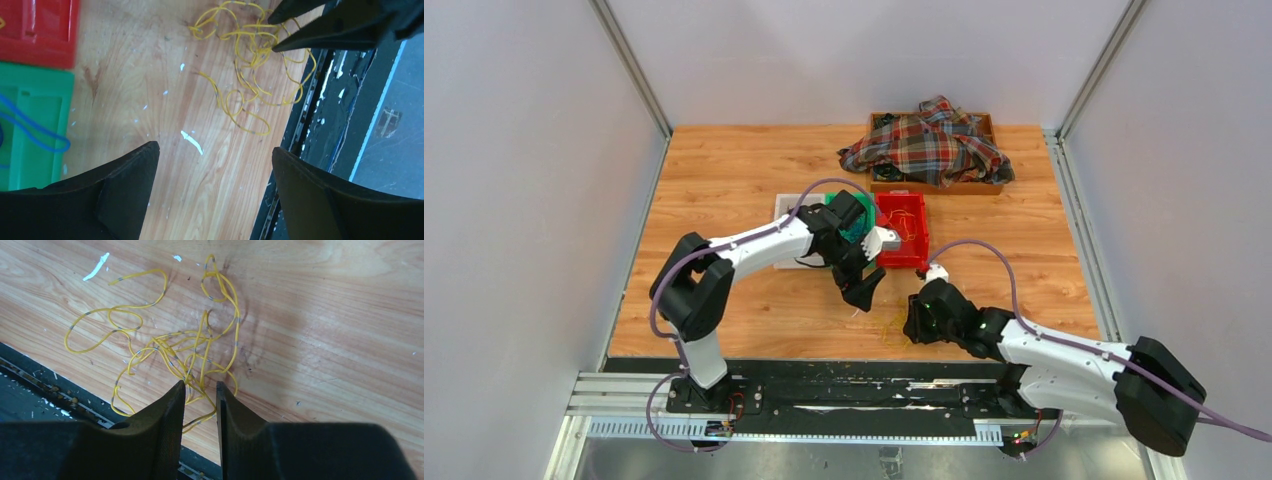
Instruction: Untangle the cables
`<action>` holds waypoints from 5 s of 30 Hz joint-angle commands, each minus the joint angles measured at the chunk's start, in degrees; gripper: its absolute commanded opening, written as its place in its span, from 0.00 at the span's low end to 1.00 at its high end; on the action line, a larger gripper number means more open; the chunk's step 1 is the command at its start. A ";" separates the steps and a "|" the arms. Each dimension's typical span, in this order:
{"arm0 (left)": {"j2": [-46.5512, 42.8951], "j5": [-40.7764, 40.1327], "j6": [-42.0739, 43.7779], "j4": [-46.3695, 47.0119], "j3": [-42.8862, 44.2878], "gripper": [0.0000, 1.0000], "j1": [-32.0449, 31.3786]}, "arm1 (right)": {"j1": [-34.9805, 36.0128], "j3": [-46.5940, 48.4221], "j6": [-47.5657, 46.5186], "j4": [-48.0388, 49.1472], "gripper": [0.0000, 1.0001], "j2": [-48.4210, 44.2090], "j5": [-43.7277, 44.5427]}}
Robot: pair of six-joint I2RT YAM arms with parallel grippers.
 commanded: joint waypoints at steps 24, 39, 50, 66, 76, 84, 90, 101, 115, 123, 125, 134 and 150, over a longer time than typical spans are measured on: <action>14.31 -1.30 -3.87 7.74 8.36 0.23 -5.40 | 0.68 -7.02 2.03 3.66 0.26 -10.83 1.99; -3.25 -7.47 6.58 -15.46 16.81 0.01 -5.40 | 0.69 -6.85 -0.01 2.15 0.40 -20.10 5.79; -12.08 -4.98 3.71 -20.99 26.46 0.01 -5.40 | 0.68 1.60 -13.10 18.29 0.65 -24.67 -1.28; -15.23 1.53 1.34 -23.33 35.46 0.01 -5.40 | 0.82 10.53 -22.07 36.21 0.65 -6.80 -9.35; -17.30 2.95 1.64 -24.18 40.22 0.00 -5.40 | 0.77 11.24 -21.72 37.46 0.54 0.94 -9.25; -18.87 1.83 0.97 -24.14 45.14 0.00 -5.40 | 0.77 8.02 -18.95 41.58 0.45 4.64 -7.96; -19.70 0.56 1.03 -24.17 46.17 0.00 -5.37 | 0.88 6.67 -16.31 42.18 0.49 4.39 -7.57; -21.26 -1.63 3.03 -24.24 43.26 0.00 -5.40 | 0.88 4.22 -19.92 29.43 0.73 -17.20 -3.45; -20.48 -0.68 3.06 -24.27 44.13 0.00 -5.40 | 0.89 15.64 -25.14 32.93 0.71 -6.92 -15.19; -20.51 -0.51 2.87 -24.54 45.49 0.00 -5.40 | 0.89 17.73 -21.06 37.25 0.51 2.36 -18.58; -20.44 -0.44 2.81 -24.75 46.15 0.00 -5.40 | 0.94 16.25 -19.34 39.84 0.47 4.26 -19.25; -20.16 -2.01 2.71 -24.89 50.81 0.00 -5.40 | 0.95 8.60 -14.94 45.85 0.38 9.61 -16.74; -20.05 -20.93 7.64 -24.80 67.99 0.00 -5.40 | 1.77 -7.44 -12.24 56.05 0.39 13.17 -9.85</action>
